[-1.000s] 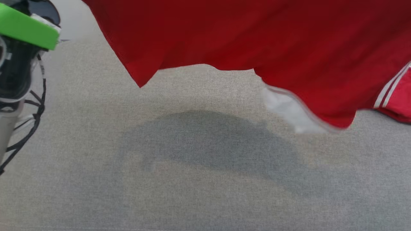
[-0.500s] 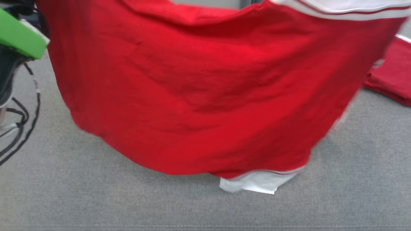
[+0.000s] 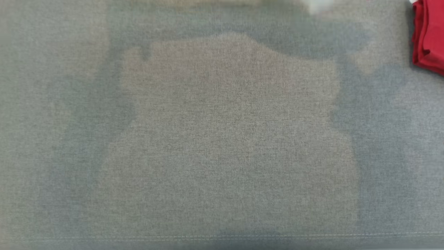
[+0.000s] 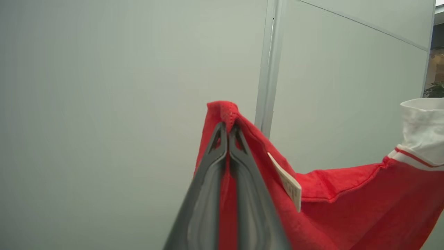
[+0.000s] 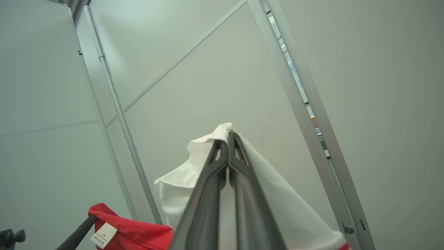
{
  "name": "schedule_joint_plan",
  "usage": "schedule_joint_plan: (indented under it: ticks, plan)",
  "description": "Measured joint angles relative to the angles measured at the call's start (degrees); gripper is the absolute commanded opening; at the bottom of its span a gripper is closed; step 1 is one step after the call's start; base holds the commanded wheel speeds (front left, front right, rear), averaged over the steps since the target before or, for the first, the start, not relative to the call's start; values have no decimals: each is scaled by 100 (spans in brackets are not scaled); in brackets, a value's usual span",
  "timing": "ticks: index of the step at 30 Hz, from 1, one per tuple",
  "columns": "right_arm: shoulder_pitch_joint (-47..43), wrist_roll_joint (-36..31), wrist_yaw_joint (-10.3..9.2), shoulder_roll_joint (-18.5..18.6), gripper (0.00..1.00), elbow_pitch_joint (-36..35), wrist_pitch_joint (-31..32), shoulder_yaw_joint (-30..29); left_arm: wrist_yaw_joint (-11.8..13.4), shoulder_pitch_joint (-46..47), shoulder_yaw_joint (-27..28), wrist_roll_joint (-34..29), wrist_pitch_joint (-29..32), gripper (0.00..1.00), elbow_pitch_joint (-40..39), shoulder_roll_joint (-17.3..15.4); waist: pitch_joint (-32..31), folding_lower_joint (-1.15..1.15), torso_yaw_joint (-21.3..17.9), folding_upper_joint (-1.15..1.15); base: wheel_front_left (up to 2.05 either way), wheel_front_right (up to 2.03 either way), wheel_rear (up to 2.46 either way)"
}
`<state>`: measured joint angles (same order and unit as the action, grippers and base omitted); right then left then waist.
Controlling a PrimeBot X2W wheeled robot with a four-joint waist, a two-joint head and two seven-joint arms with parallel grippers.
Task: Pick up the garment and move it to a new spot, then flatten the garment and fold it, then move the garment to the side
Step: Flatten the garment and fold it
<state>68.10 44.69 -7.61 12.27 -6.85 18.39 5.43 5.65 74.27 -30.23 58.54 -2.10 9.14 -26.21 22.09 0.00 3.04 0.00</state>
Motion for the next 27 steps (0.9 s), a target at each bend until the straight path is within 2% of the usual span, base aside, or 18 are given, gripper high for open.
schedule_joint_plan:
  ticks: [5,6,8,12,15,17,22,27]
  plan:
    - [285,-192,0,33,0,125,-182,27,-27,208,-31,-492,-688,0,-14,32,404,0,-46,0,0,0,0]
    - [25,-180,55,41,0,49,-342,64,-119,-15,-102,-631,-1117,0,20,202,561,0,-61,0,0,0,0]
    - [-627,-122,245,36,0,-33,-504,90,-171,-543,-187,-592,-1521,0,190,531,697,0,-70,0,0,0,0]
    - [-2735,240,379,-57,0,78,-723,16,-394,-2162,-643,-531,-1396,0,724,1065,807,1,-35,0,0,0,0]
    - [-3957,414,356,-216,0,132,-866,-94,-572,-2935,-866,-599,-1321,0,902,1055,725,1,-11,0,0,0,0]
    - [-4404,444,348,-286,0,89,-954,-147,-643,-3089,-878,-688,-1298,0,895,953,622,1,5,0,0,0,0]
    - [-5188,564,459,-495,0,31,-1262,-167,-668,-3296,20,-881,-1273,0,664,951,323,0,43,0,0,0,0]
    - [-5915,576,676,-475,0,71,-1359,-3,-725,-3956,501,-966,-1272,0,549,1137,-9,0,41,0,0,0,0]
